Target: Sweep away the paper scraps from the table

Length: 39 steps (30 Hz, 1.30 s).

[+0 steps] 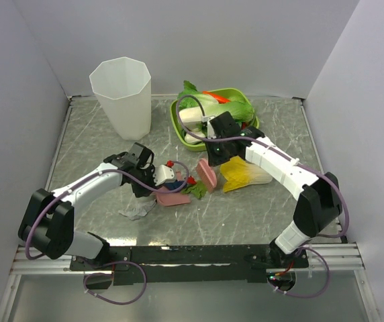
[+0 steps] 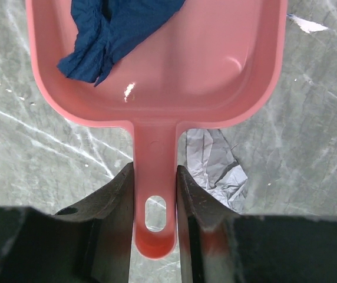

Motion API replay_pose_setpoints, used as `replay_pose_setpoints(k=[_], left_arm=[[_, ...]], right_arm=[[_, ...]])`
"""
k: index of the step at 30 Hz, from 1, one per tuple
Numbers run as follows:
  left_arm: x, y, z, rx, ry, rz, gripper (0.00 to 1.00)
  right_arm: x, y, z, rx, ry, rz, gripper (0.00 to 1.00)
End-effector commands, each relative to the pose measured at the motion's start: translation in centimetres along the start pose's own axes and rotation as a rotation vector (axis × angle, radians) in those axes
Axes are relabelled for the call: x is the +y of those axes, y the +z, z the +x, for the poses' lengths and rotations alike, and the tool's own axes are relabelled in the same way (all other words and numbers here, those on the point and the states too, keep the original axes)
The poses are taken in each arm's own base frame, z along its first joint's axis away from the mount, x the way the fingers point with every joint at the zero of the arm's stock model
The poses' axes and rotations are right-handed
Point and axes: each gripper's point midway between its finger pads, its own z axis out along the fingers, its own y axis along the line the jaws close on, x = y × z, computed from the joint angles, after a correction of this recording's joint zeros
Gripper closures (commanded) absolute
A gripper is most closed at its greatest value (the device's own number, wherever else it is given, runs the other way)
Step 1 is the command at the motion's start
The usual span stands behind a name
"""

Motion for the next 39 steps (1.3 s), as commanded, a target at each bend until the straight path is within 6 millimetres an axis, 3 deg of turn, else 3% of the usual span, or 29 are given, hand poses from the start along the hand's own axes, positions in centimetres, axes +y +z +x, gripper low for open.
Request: replay_pose_setpoints(k=[1, 8, 17, 26, 34, 39], left_arm=[[-0.1, 0.0, -1.1, -0.011, 0.040, 0.021, 0.99], [-0.5, 0.2, -1.6, -0.025, 0.048, 0.031, 0.99], [-0.5, 1.0, -2.7, -0.111, 0.029, 0.005, 0.99], [-0.8, 1.3, -3.2, -0.183, -0.015, 0.005, 0.99], [0.3, 1.1, -3.8, -0.263, -0.171, 0.001, 0.99], [0.6, 0.4, -4.1, -0.308, -0.195, -0.004, 0.99]], right_arm=[[2.4, 0.8, -1.9, -0.039, 0.023, -0.069, 1.00], [4.5, 0.1, -4.0, -0.077, 0.022, -0.142, 1.00], [4.9, -0.7, -3.0, -0.061, -0.016, -0.160, 1.00], [5.1, -4.7, -4.9, -0.161, -0.085, -0.175, 1.00], [5.1, -6.6, -3.9, -0.136, -0.109, -0.206, 1.00], [5.2, -8.4, -5.6, -0.194, -0.089, -0.252, 1.00]])
